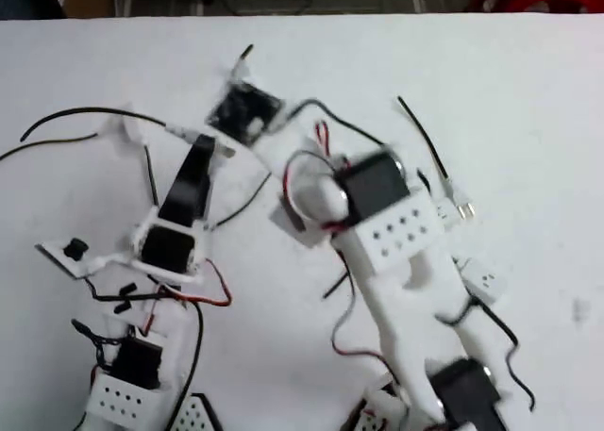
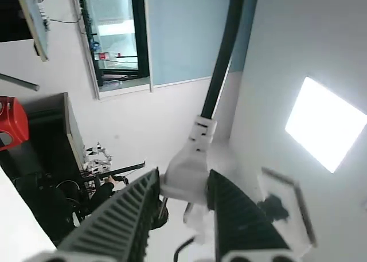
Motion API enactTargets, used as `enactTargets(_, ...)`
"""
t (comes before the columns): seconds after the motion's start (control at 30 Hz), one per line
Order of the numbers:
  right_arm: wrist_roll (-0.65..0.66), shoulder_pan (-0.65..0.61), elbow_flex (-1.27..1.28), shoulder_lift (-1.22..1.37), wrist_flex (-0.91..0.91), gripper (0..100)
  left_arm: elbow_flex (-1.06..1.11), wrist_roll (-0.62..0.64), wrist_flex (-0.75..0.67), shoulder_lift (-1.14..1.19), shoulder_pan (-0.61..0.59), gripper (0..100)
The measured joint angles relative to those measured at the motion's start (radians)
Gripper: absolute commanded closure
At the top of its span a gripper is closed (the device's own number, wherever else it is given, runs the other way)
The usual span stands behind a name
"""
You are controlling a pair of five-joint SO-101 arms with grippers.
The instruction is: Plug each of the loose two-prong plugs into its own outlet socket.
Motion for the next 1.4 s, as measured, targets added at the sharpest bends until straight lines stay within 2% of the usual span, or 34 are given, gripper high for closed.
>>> enactTargets(0.23, -0.071, -0.118, -0.241, 0.137, 0.003, 97.8, 0.0, 0.0, 0.0, 0.0, 0.0, 97)
enactTargets(0.57, -0.08, -0.124, -0.523, 0.365, 0.003, 97.8, 0.0, 0.002, 0.005, 0.0, -0.023, 97)
enactTargets(0.93, -0.077, -0.018, -0.964, 0.689, 0.008, 97.9, -0.002, -0.003, 0.051, 0.0, -0.043, 97)
enactTargets(1.4, -0.08, 0.058, -1.008, 0.706, 0.005, 97.8, -0.002, -0.008, 0.101, 0.0, 0.017, 97)
